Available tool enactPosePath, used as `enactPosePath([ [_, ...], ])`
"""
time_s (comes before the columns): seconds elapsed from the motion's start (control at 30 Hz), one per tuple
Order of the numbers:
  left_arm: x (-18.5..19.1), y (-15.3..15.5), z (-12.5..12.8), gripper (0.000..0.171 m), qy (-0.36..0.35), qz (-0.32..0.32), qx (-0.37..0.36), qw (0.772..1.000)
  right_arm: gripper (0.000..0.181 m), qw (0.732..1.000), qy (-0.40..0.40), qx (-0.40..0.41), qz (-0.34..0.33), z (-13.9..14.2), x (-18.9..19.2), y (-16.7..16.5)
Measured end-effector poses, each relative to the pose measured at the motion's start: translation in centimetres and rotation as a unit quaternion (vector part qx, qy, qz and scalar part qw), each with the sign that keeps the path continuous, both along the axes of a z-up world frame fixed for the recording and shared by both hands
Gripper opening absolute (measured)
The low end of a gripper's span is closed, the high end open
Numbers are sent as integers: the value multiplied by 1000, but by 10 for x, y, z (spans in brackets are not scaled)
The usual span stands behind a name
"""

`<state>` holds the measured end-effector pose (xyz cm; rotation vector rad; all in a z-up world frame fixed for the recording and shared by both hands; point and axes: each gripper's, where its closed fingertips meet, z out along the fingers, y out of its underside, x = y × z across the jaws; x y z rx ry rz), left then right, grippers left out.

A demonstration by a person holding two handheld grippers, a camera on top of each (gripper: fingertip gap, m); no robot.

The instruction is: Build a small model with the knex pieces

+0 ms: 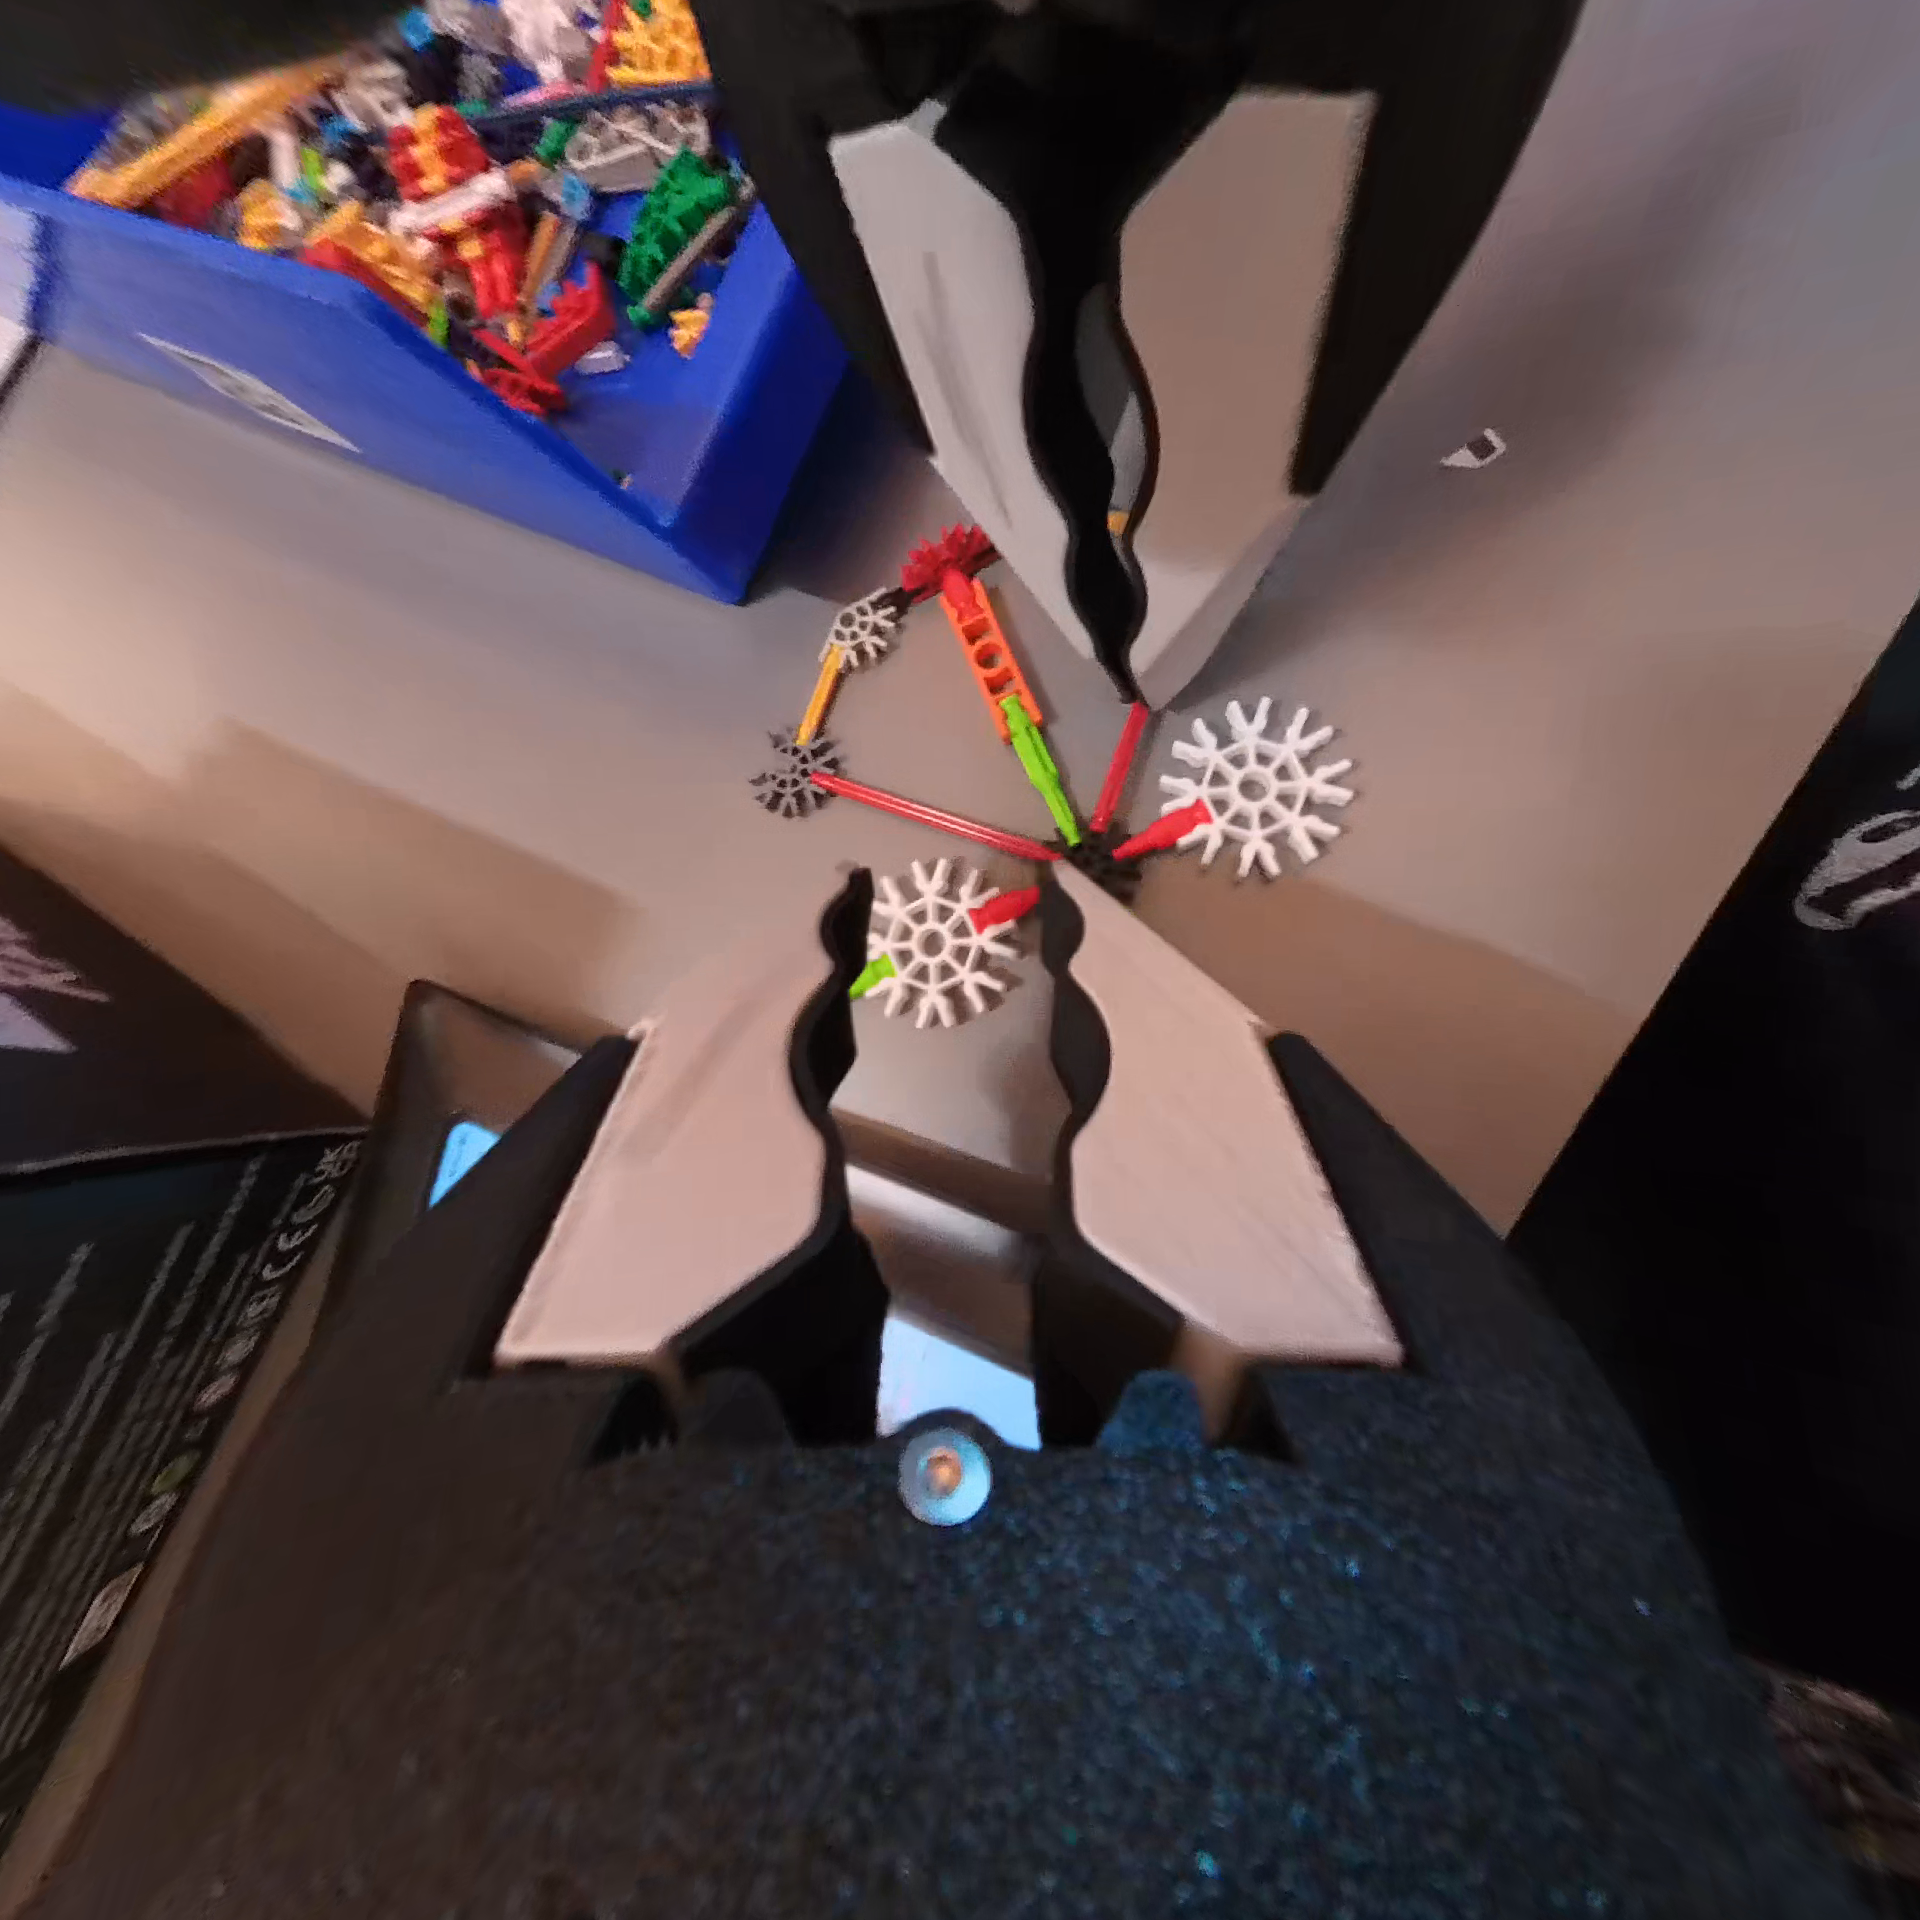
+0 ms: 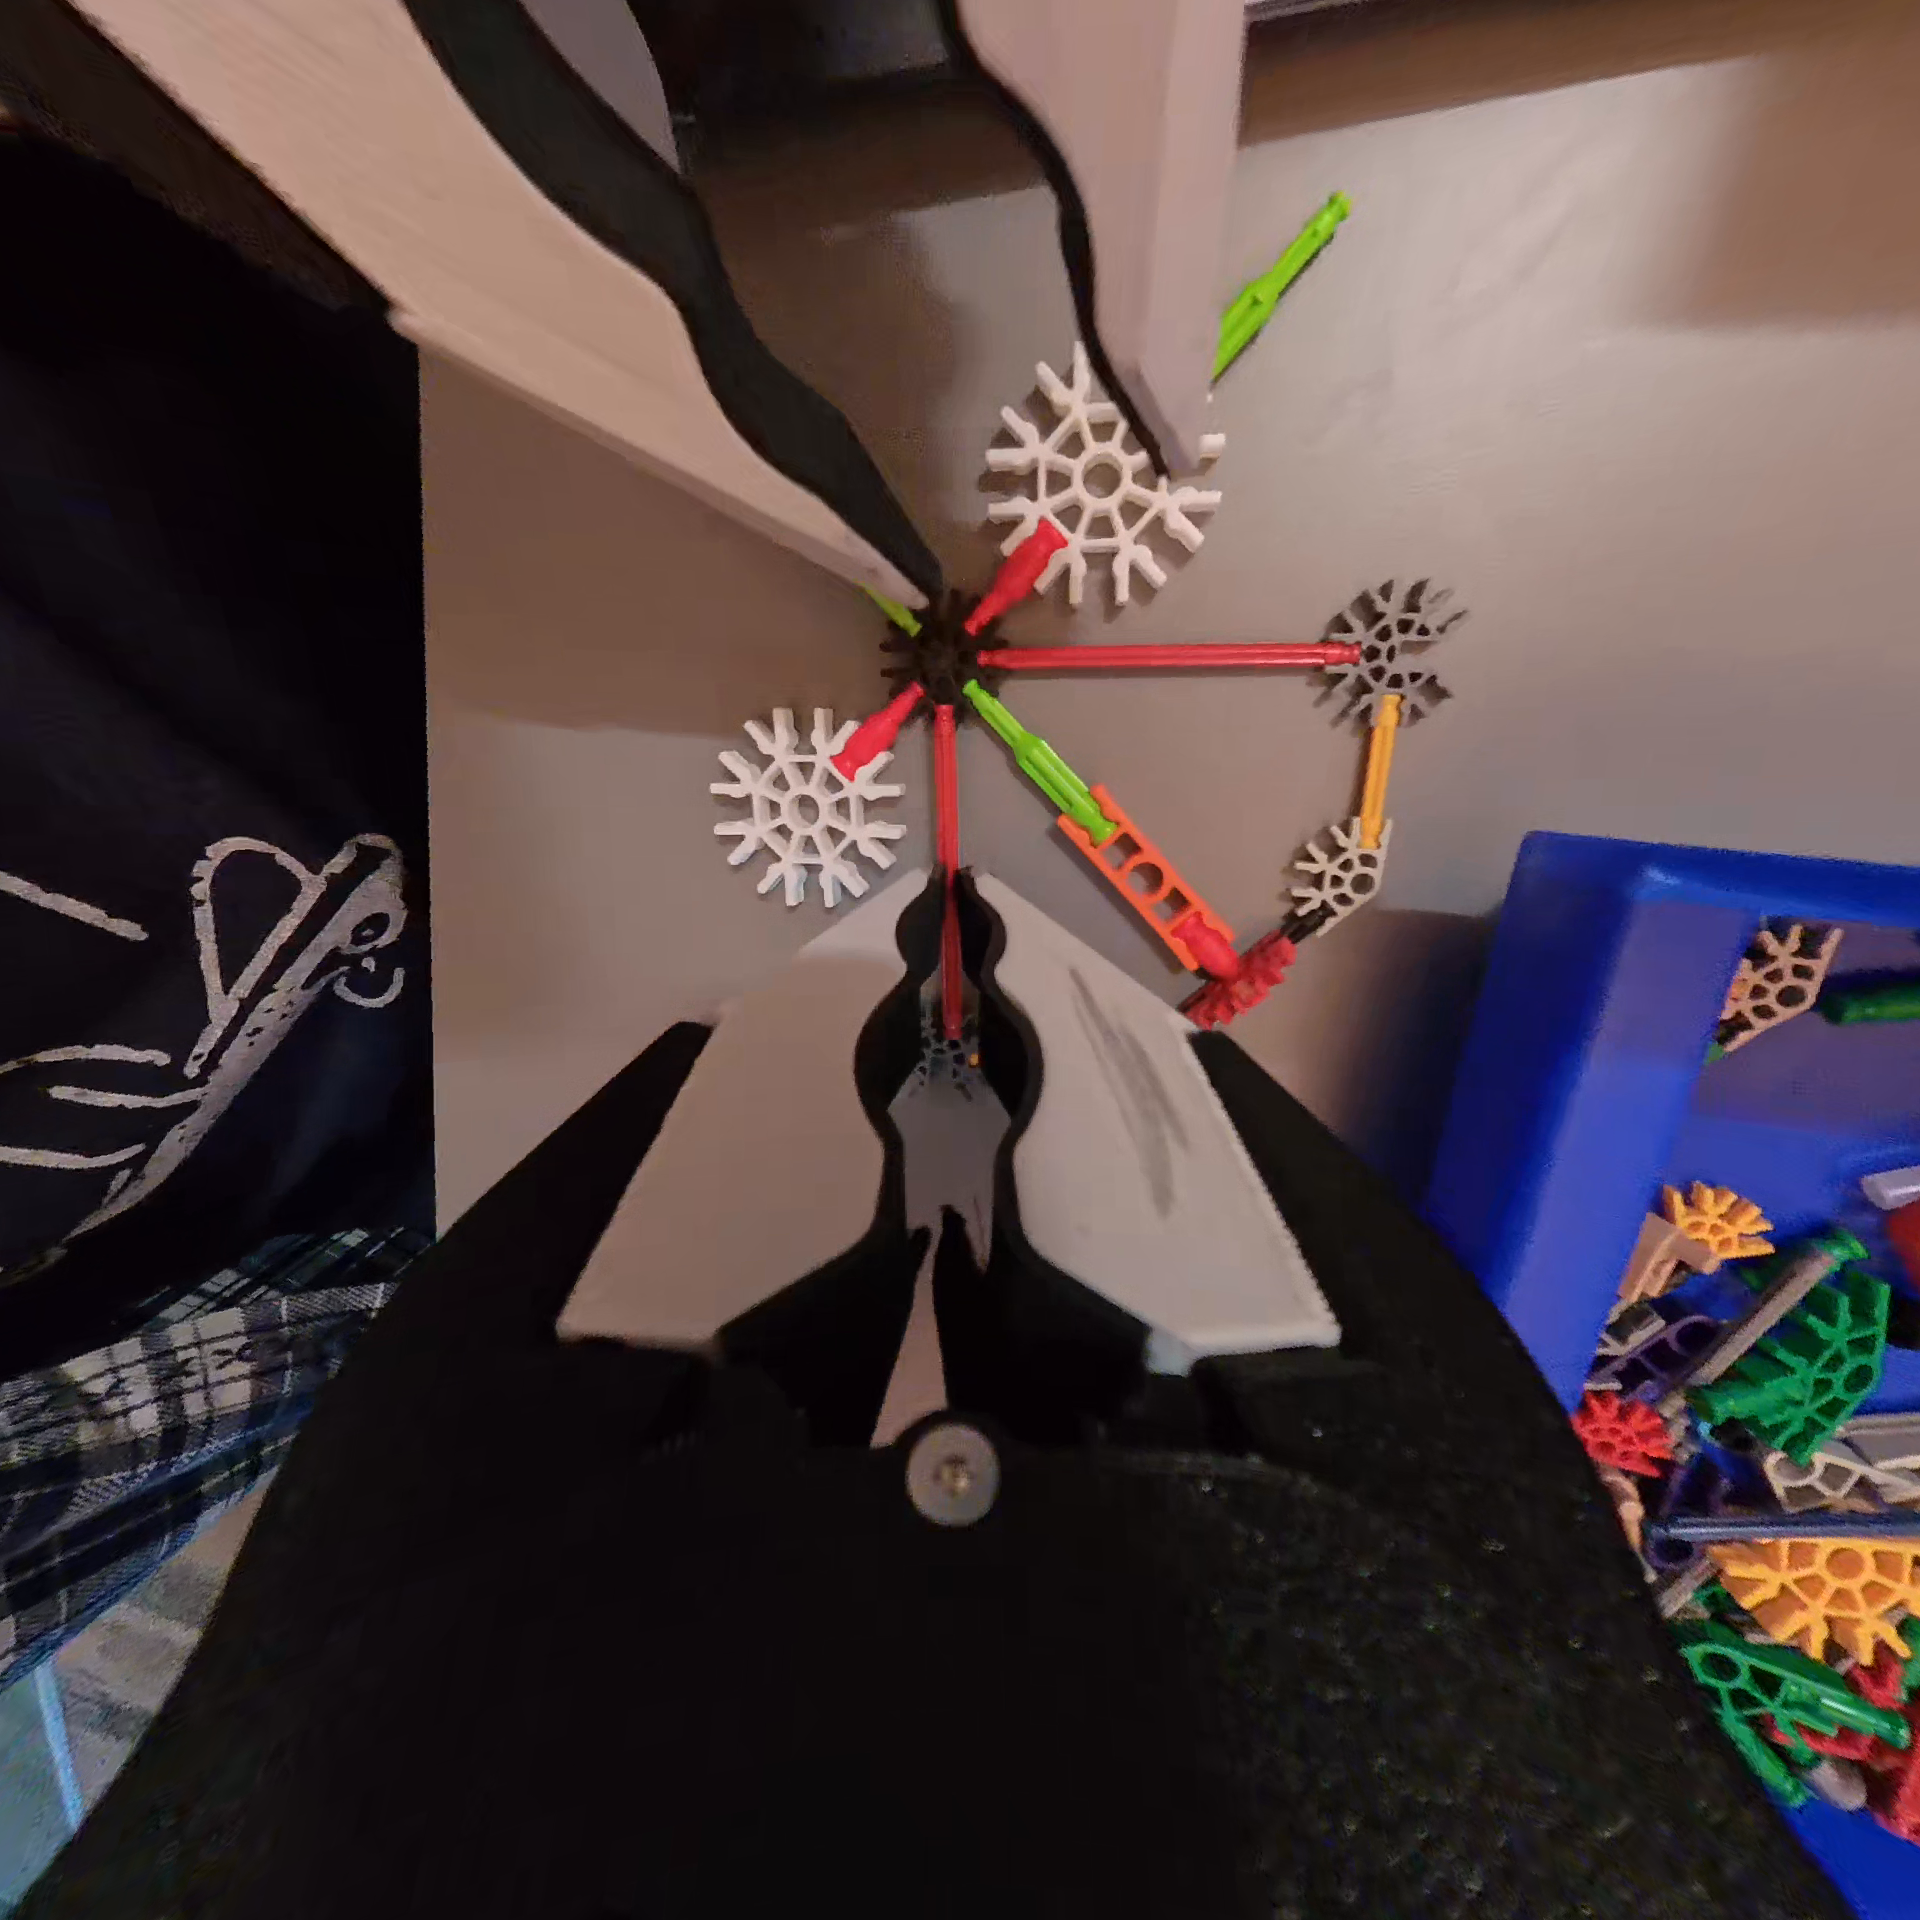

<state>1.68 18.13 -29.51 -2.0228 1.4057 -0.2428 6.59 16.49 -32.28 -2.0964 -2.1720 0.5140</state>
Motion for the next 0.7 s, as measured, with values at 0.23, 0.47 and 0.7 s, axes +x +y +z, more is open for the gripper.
enactPosePath([
  [0.23,9,6,-12,40,39,-17,-18,999,0,1000,1,-1,-3,-2,-2,-1],
  [0.47,10,12,-14,43,61,-24,-14,998,1,1000,8,-8,-9,-2,-3,0],
  [0.7,-1,12,-6,44,55,-5,-8,998,14,999,24,10,-19,6,-3,7],
])
